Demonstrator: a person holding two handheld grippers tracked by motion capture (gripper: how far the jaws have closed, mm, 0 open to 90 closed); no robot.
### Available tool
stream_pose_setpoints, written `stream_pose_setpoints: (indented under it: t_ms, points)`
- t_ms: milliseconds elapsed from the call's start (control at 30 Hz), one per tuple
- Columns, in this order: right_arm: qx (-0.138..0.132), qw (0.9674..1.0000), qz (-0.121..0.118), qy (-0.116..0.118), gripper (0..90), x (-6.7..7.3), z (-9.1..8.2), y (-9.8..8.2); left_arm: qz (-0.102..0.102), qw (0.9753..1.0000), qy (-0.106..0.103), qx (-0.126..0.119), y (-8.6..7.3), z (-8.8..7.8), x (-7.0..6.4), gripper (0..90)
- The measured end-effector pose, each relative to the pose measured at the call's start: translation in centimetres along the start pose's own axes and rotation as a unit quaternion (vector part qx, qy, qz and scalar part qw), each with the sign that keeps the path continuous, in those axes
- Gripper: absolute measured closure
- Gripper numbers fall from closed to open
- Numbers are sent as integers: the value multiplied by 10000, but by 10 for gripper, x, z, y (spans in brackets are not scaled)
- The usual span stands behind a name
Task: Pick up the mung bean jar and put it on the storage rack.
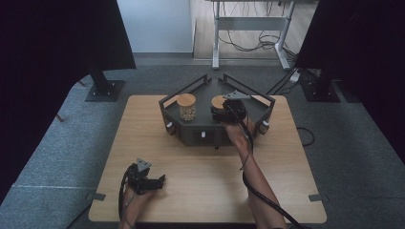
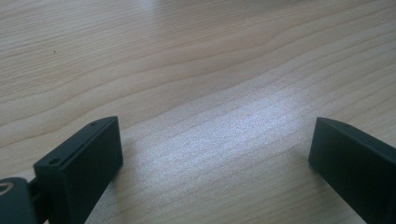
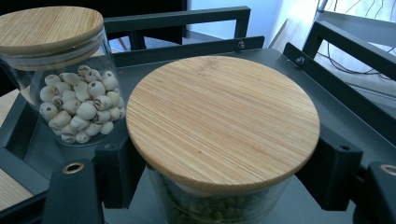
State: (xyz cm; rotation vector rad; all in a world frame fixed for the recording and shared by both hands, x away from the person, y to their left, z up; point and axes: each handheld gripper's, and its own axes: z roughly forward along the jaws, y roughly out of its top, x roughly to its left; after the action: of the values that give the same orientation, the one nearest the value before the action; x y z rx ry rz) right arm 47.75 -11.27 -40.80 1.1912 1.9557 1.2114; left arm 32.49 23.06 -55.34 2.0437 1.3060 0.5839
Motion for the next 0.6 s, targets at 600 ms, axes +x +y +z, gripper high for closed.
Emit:
stream_pose_setpoints:
  t_ms: [600]
  points:
    - [129,9998,76,157,178,-4,1,5,8,10000,-5,2,0,0,0,25]
